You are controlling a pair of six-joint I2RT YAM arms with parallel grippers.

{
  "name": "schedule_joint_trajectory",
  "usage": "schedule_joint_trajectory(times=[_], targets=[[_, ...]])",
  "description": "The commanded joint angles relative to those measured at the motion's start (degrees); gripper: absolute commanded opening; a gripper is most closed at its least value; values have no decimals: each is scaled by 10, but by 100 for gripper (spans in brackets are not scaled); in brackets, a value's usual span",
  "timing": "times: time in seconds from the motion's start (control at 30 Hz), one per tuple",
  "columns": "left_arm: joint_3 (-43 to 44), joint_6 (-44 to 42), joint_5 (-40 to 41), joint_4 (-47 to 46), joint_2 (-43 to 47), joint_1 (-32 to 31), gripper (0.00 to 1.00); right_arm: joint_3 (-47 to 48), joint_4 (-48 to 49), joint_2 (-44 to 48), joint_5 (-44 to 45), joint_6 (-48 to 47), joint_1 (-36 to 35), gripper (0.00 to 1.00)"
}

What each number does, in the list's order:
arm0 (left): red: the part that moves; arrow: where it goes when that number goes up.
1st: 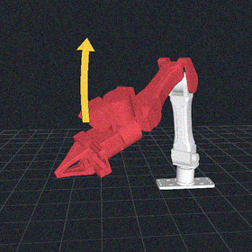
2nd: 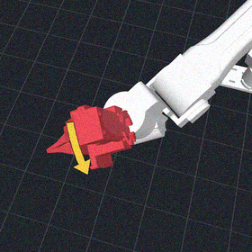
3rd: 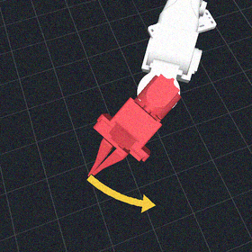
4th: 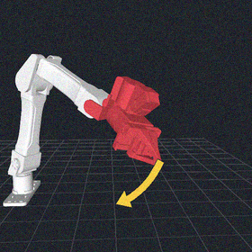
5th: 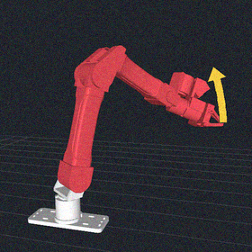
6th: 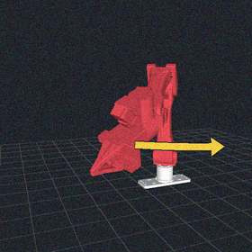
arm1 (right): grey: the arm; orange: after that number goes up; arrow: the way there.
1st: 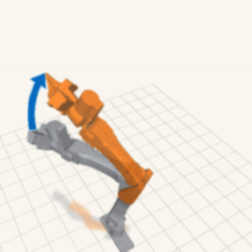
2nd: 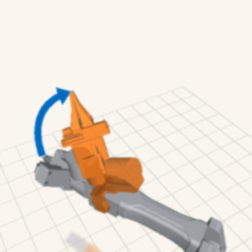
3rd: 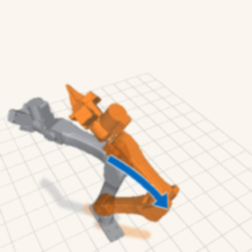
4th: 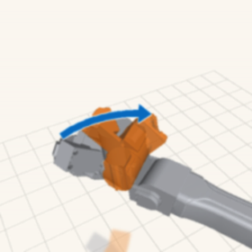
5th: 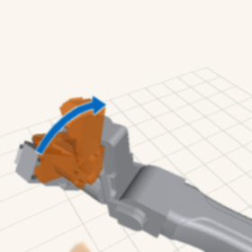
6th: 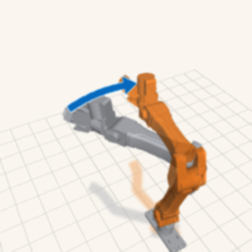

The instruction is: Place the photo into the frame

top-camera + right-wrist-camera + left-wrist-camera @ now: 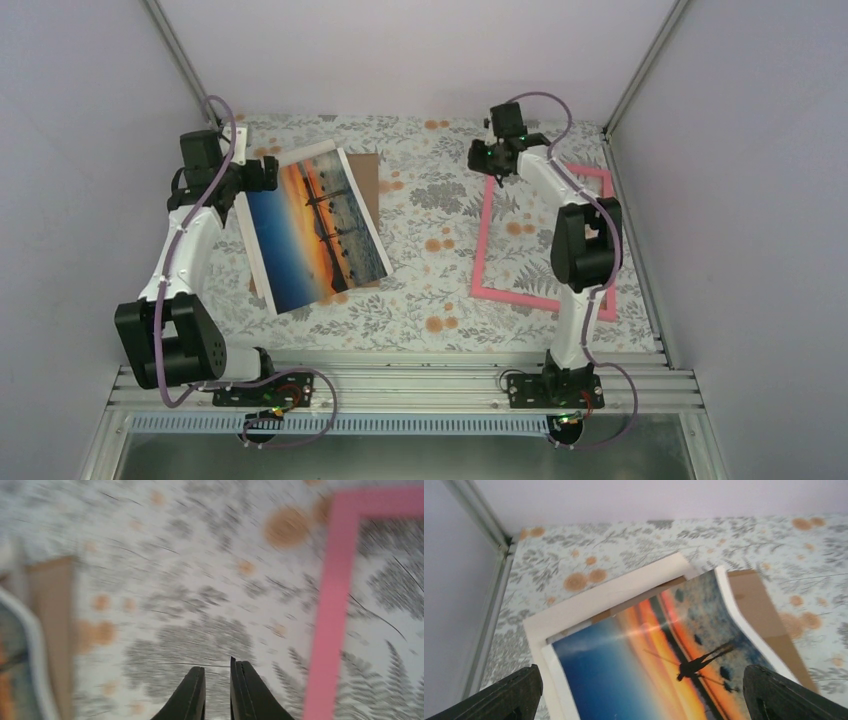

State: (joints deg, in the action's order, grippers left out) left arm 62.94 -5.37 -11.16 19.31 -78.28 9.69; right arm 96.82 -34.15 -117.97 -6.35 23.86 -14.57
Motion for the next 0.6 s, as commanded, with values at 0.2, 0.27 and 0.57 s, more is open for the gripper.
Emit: schedule_joint_trajectory(times=[0.2, 0.27, 0.57], targets=[[77, -17, -88, 24, 39, -34, 100, 49, 34, 133, -66, 18, -1, 37], [73, -14, -85, 21, 44, -38, 100, 3, 29, 149, -17, 17, 0, 39], [43, -10, -50, 22, 54, -47, 100, -124, 48, 119, 71, 26, -7, 58]])
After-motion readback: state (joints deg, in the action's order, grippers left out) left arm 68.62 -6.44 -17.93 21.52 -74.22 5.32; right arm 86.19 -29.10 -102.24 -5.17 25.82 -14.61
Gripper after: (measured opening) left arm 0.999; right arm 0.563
